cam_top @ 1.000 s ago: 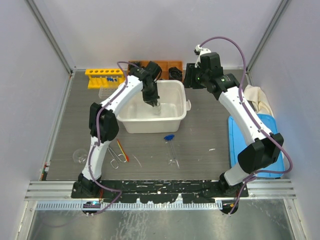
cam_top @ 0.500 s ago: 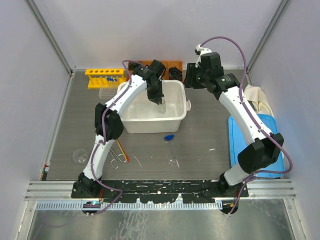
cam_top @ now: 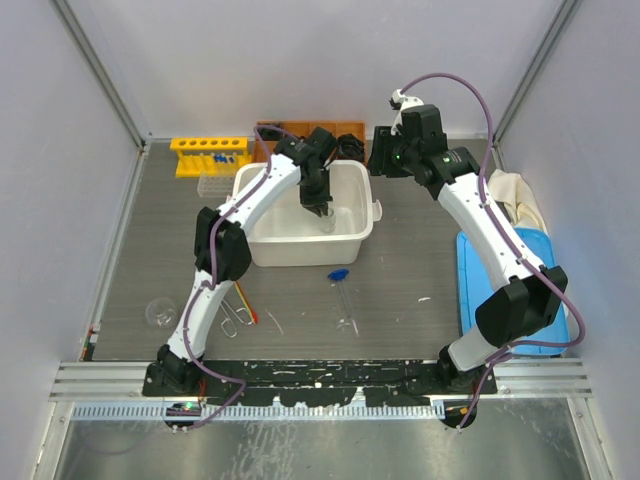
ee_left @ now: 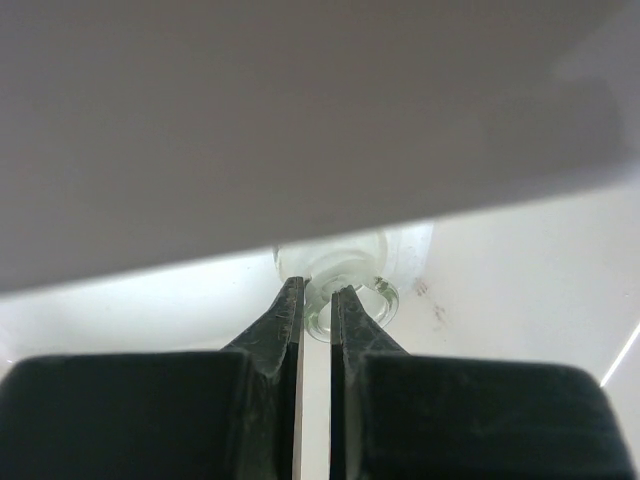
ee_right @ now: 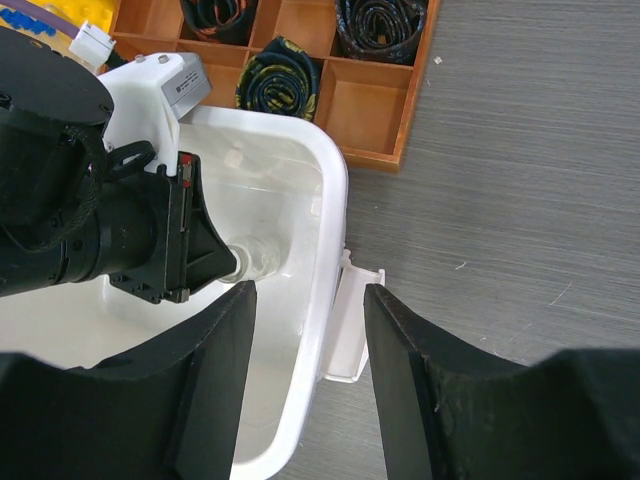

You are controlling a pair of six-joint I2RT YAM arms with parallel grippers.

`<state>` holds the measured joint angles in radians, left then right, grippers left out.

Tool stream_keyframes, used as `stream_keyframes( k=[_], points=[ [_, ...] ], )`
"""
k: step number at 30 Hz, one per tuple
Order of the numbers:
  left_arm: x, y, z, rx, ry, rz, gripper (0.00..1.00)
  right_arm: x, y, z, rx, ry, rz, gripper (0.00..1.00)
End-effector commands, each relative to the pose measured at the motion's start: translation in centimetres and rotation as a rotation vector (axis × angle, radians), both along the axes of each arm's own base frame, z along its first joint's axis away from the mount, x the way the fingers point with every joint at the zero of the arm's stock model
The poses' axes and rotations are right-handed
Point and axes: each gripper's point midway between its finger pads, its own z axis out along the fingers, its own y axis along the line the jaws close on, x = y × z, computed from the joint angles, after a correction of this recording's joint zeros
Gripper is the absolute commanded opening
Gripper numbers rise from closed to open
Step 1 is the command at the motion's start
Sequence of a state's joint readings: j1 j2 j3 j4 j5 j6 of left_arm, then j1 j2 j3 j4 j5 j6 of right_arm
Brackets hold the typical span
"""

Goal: Organize the chemistry lab equipment
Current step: Place the collection bottle in the storage box.

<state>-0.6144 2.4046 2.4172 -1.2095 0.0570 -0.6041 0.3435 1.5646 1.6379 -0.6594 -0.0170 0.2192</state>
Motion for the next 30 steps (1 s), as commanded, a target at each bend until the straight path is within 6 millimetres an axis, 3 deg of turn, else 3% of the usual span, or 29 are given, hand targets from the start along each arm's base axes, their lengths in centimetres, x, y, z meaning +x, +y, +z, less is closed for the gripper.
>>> stream_keyframes(
  k=[1, 13, 17, 30],
  points=[
    [0.8, -0.8, 1.5, -0.032, -0.057, -0.017, 0.0, 0.2, -0.3, 1.6, 0.009, -0.058, -0.008, 0.53],
    [1.6, -2.4, 1.8, -0.073, -0.088, -0.015, 0.0, 0.3, -0.4, 1.4, 0.006, -0.053, -0.01, 0.53],
    [1.6, -3.0, 1.8, -0.083, -0.097, -0.024, 0.06, 0.4, -0.4, 1.2, 0.005, -0.05, -0.01, 0.53],
    [2.8, -3.4, 2.0, -0.092, -0.142, -0.012, 0.07, 0.7, 0.0, 1.1, 0.014, -0.042, -0.002, 0.53]
  ],
)
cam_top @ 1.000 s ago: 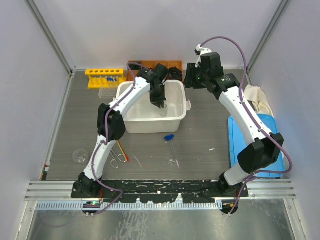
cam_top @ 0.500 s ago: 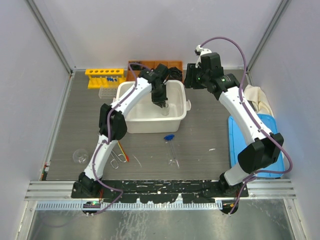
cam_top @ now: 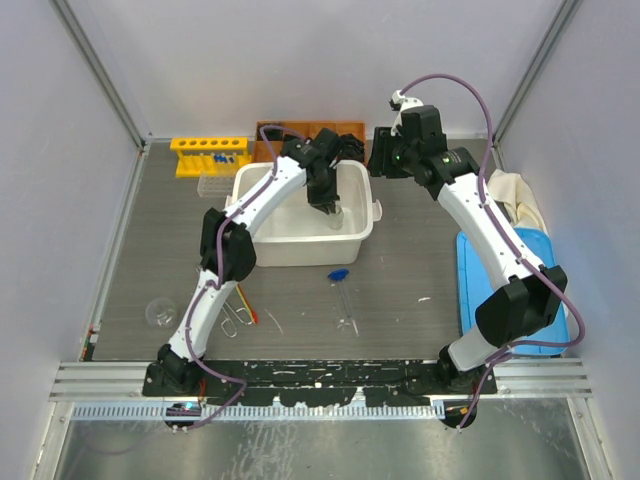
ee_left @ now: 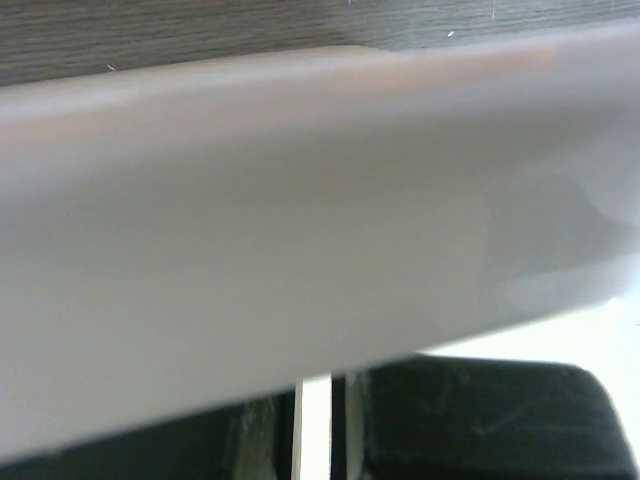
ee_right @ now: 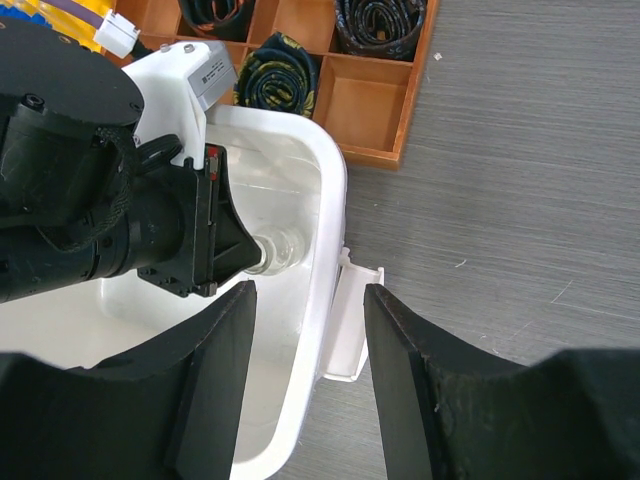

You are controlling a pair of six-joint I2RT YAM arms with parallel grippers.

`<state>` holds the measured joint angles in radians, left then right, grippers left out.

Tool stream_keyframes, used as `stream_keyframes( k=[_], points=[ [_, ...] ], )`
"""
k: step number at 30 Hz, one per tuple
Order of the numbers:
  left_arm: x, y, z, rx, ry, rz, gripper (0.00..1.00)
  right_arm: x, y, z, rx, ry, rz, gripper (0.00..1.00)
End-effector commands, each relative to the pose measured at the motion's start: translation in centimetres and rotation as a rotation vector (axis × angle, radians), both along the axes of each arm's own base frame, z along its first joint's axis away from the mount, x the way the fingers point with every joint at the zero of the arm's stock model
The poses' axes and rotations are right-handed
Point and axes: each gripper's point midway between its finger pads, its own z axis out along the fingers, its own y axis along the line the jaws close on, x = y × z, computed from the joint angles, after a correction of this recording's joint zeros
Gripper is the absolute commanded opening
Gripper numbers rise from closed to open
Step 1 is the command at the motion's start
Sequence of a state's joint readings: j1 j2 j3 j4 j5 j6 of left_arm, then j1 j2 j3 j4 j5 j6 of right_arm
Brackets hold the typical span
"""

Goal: Organize the chemistry lab equipment
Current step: Place the collection bottle in the storage box.

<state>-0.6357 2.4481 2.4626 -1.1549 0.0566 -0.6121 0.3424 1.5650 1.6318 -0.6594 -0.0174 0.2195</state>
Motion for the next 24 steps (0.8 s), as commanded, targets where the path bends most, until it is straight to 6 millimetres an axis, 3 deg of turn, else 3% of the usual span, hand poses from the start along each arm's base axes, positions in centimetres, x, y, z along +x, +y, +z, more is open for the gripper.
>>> stream_keyframes(
  k=[1, 14, 24],
  points=[
    [1.87, -1.23, 2.48, -0.055, -0.102, 0.005, 0.07, 0.72, 0.06, 1.32, 0.017, -0.047, -0.001, 0.54],
    [2.31, -1.83, 2.53, -0.075, -0.112, 0.003, 0.1, 0.85, 0.25, 0.94, 0.018, -0.038, 0.005, 0.53],
    [2.49, -1.98, 2.88, -0.084, -0.125, -0.003, 0.23, 0.89, 0.33, 0.72, 0.02, -0.031, 0.007, 0.53]
  ],
)
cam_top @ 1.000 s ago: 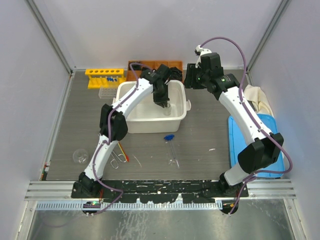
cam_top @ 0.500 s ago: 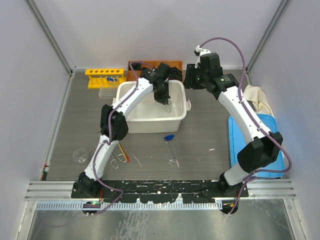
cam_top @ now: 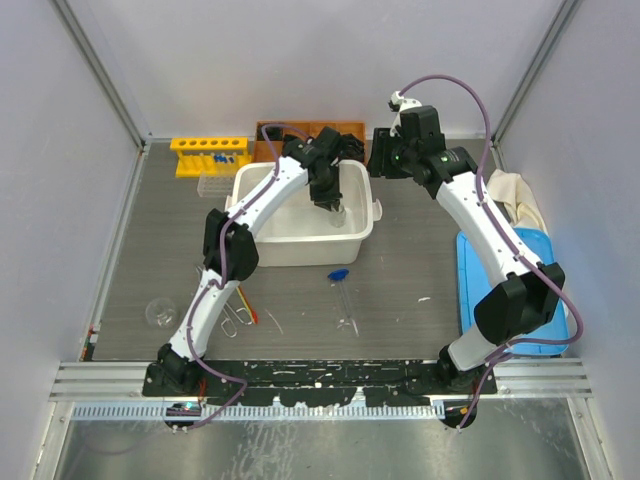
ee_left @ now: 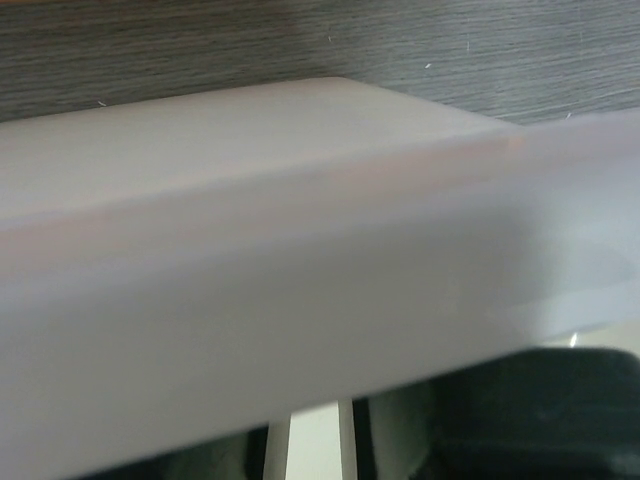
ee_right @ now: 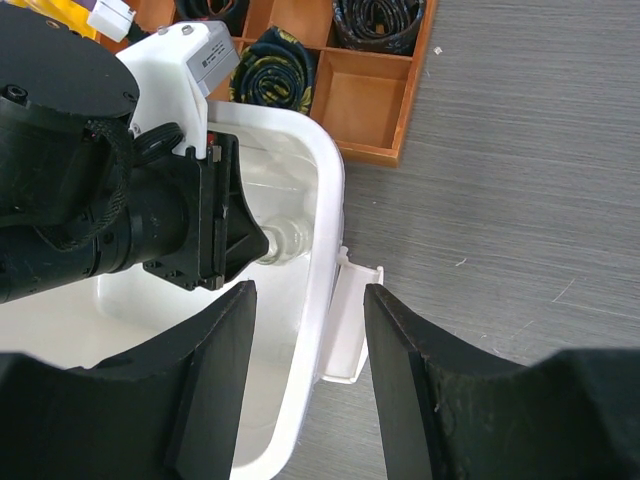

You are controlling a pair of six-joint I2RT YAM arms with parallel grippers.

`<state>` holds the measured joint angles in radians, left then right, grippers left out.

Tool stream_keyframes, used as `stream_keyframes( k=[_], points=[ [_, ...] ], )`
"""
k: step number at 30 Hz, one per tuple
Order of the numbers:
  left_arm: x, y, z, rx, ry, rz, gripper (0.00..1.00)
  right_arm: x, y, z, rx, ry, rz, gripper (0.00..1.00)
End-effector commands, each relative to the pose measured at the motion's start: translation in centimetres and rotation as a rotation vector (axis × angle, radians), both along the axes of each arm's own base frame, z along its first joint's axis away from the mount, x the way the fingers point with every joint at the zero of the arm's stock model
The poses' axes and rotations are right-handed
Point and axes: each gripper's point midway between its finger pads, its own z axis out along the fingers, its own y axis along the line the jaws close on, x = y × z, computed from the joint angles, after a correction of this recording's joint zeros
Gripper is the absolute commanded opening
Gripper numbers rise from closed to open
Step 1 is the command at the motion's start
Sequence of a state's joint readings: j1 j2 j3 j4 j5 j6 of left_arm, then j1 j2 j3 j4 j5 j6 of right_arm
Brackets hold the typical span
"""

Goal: Organize the chemistry lab equipment
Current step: Place the collection bottle in the storage box.

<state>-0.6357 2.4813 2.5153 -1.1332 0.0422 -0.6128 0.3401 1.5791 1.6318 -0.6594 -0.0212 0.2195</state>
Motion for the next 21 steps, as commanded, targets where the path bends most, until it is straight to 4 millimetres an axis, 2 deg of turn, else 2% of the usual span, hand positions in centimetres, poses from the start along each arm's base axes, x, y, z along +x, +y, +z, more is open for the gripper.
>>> stream_keyframes(
  k=[1, 15, 21],
  points=[
    [1.2, -1.3, 2.9, -0.068, -0.087, -0.013, 0.24, 0.7, 0.3, 1.2, 0.023, -0.043, 0.007, 0.53],
    [1.1, -0.3, 5.1, -0.051, -0.135, -0.008, 0.27, 0.6, 0.5, 1.3, 0.032, -0.043, 0.015, 0.53],
    [1.1, 0.6, 6.8, -0.044, -0.166, 0.002, 0.27, 0.5, 0.6, 1.4, 0.036, -0.046, 0.018, 0.53]
  ],
)
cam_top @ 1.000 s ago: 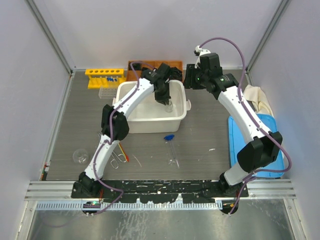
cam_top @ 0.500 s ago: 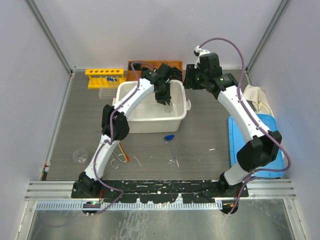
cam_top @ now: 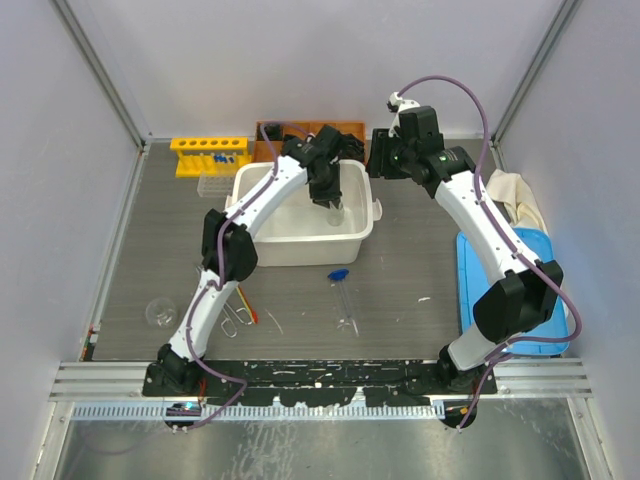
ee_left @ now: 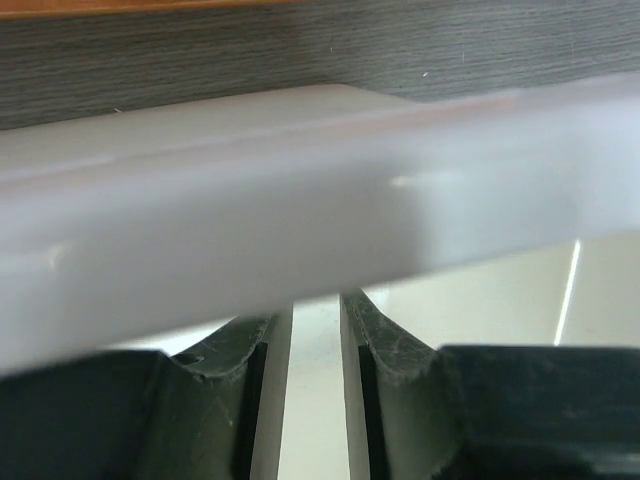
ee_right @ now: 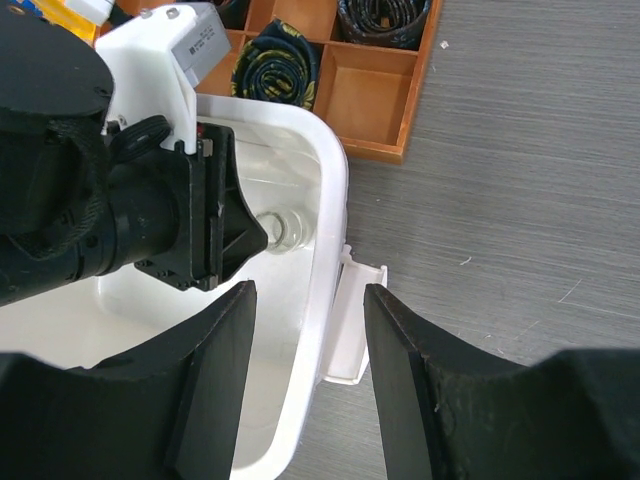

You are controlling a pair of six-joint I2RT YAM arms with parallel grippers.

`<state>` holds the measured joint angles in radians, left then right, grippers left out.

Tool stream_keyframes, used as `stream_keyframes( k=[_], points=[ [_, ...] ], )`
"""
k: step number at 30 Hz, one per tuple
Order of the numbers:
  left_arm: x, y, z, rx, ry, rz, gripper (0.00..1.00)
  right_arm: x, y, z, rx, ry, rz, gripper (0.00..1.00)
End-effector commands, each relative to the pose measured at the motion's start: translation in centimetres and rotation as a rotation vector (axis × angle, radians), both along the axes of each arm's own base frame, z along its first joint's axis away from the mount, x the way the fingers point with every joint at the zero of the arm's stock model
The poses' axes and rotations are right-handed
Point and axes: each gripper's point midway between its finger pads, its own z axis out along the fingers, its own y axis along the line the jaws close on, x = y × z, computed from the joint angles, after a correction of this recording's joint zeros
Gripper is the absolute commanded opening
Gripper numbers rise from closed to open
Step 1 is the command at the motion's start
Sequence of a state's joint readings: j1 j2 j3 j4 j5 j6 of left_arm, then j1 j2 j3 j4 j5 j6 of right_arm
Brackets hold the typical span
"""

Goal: Organize the chemistry lab equipment
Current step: Place the collection bottle in the storage box, then pick up the chemistry item at the center of the board.

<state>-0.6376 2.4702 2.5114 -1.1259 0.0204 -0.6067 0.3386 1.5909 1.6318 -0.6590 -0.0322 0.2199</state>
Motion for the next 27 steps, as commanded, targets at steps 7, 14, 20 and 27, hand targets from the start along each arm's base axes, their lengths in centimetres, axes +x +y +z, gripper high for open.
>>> stream_keyframes(
  k=[7, 14, 20, 27],
  points=[
    [1.0, 1.7, 8.7, -0.065, -0.175, 0.02, 0.27, 0.3, 0.5, 2.1, 0.042, -0.061, 0.015, 0.53],
    [0.2, 3.2, 11.9, -0.064, -0.22, 0.043, 0.27, 0.1, 0.5, 2.5, 0.05, -0.069, 0.017, 0.53],
    [-0.9, 9.0, 15.6, -0.041, -0.246, 0.15, 0.27, -0.3, 0.4, 2.9, 0.054, -0.078, 0.015, 0.53],
    [-4.5, 18.8, 19.4, -0.024, -0.258, 0.343, 0.27, -0.9, 0.3, 2.8, 0.067, -0.078, 0.011, 0.53]
  ],
)
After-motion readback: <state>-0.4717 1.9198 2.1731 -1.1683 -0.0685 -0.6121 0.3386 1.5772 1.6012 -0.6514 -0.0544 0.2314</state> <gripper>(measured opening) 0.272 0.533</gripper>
